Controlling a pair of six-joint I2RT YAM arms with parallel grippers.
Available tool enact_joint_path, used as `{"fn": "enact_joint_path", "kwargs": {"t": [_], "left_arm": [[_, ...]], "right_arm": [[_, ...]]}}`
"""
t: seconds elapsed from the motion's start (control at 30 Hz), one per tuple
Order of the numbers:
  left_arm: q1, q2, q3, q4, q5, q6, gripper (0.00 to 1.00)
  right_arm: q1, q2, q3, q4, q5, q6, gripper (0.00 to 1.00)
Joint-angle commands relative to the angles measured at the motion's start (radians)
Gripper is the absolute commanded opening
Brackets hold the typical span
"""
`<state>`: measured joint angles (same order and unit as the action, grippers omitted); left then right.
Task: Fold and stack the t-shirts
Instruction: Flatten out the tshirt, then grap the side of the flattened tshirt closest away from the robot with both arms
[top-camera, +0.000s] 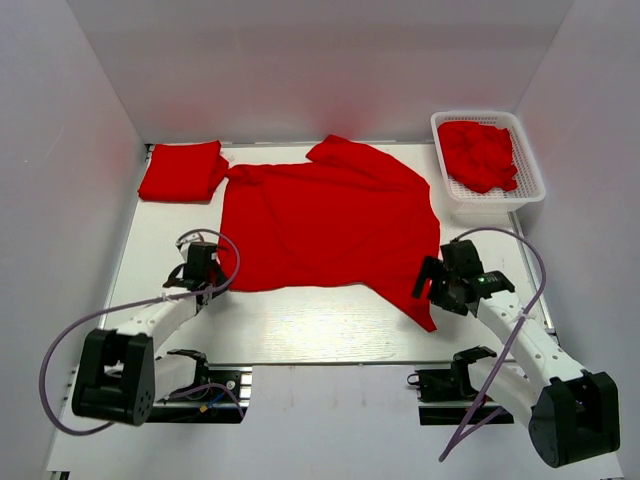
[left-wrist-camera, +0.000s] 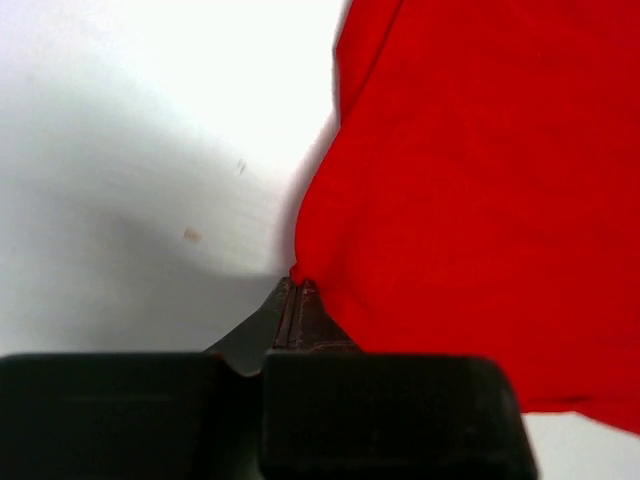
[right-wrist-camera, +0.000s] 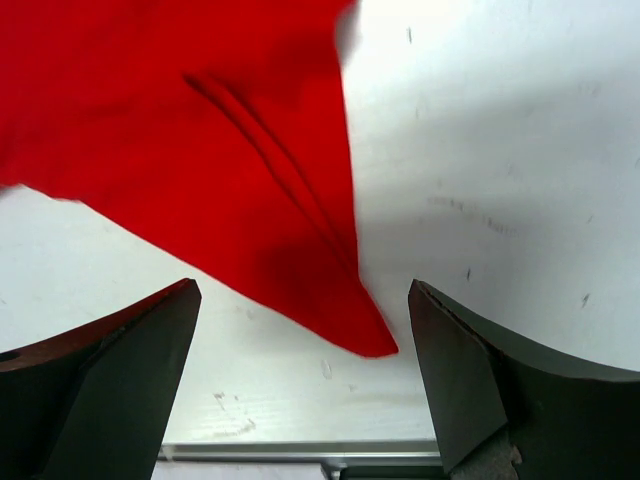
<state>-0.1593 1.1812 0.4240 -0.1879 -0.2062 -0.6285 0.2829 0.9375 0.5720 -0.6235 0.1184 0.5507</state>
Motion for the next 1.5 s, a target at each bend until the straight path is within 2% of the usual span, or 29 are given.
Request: {"fn": "enact_joint_path", "kwargs": {"t": [0.0, 0.2, 0.33, 0.6, 0.7, 0.73, 0.8, 0.83, 0.9, 1.13, 1.27, 1.47], "left_arm": [[-0.003, -0.096, -0.025, -0.082, 0.018, 0.021, 0.00], [-0.003, -0.239, -0.074, -0.165, 0.043, -0.004, 0.00], [-0.003, -0.278, -0.105, -0.165, 0.077, -0.036, 0.00], [-0.003, -0.347, -0.105, -0.242, 0.068, -0.054, 0.00], [-0.003, -0.356, -0.105, -0.251, 0.068, -0.065, 0.00], [-0.003, -0.356, -0.093, -0.265, 0.068, -0.065, 0.00], [-0.003, -0.356, -0.084, -0.274, 0.068, -0.074, 0.00], [-0.003, -0.356, -0.083, -0.289, 0.068, -0.074, 0.00], [-0.003, -0.367, -0.074, -0.305, 0.068, -0.098, 0.00], [-0.003, -0.445, -0.022, -0.462, 0.091, -0.152, 0.00], [-0.002, -0.489, -0.013, -0.539, 0.114, -0.212, 0.00], [-0.002, -0.537, 0.070, -0.646, 0.126, -0.243, 0.00]], "right_arm": [[0.004, -0.008, -0.041, -0.068, -0.049, 0.060, 0.90], [0.004, -0.037, -0.087, -0.064, -0.079, 0.135, 0.90], [0.004, -0.059, -0.145, -0.024, -0.102, 0.202, 0.90], [0.002, -0.036, -0.175, 0.044, -0.097, 0.207, 0.90], [0.004, -0.034, -0.192, 0.070, -0.138, 0.207, 0.73], [0.004, -0.039, -0.189, 0.071, -0.163, 0.203, 0.50], [0.002, -0.063, -0.176, 0.042, -0.164, 0.203, 0.24], [0.001, -0.077, -0.170, 0.009, -0.164, 0.203, 0.02], [0.007, -0.144, -0.138, -0.028, -0.140, 0.219, 0.00], [0.001, -0.386, 0.029, -0.364, -0.043, 0.331, 0.00], [0.002, -0.434, 0.141, -0.496, -0.019, 0.359, 0.00], [0.001, -0.471, 0.209, -0.590, 0.007, 0.368, 0.00]]}}
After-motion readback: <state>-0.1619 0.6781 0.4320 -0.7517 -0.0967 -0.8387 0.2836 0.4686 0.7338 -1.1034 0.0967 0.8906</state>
